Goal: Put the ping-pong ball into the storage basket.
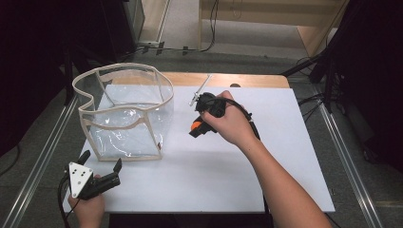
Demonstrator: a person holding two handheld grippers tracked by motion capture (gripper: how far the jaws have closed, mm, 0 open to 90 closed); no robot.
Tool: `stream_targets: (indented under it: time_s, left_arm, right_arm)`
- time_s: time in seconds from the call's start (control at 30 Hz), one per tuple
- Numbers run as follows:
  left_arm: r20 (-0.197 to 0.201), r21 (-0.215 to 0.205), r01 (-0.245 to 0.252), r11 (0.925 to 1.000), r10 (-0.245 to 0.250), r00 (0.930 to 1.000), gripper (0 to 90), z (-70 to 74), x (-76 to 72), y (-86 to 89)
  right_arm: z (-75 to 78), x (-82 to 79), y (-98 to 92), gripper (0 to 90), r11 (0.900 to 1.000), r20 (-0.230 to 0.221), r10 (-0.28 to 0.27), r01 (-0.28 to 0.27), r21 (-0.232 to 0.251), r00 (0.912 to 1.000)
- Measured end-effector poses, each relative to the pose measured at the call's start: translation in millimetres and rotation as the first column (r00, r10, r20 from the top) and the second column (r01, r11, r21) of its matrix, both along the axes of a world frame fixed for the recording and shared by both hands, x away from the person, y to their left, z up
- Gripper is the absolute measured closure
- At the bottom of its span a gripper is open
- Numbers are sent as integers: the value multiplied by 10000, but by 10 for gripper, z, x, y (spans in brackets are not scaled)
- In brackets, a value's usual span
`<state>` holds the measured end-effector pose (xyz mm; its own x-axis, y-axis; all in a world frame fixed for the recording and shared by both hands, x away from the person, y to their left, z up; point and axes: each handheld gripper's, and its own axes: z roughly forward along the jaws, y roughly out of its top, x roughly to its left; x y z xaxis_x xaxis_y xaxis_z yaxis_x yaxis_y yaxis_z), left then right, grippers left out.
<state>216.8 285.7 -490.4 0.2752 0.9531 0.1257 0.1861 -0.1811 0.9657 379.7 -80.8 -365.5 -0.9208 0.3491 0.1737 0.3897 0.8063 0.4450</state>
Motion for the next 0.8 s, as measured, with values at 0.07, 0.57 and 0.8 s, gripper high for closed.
stream_targets:
  time_s: [0.07, 0.57, 0.8]
  left_arm:
    - [-6, -5, 8, 10000, -8, 10000, 0, 0, 1, 1]
    - [-12, -28, 8, 10000, -8, 10000, 0, 1, 2, 3]
    - [-8, -47, 12, 10000, -12, 10000, 0, 1, 2, 6]
  right_arm:
    - [8, 8, 18, 480, 10000, 27, 77, -77, -8, 10000]
    - [97, 49, 146, 480, 9998, -43, 185, -184, 89, 9998]
    - [117, 83, 164, 481, 9996, -70, 193, -191, 191, 9998]
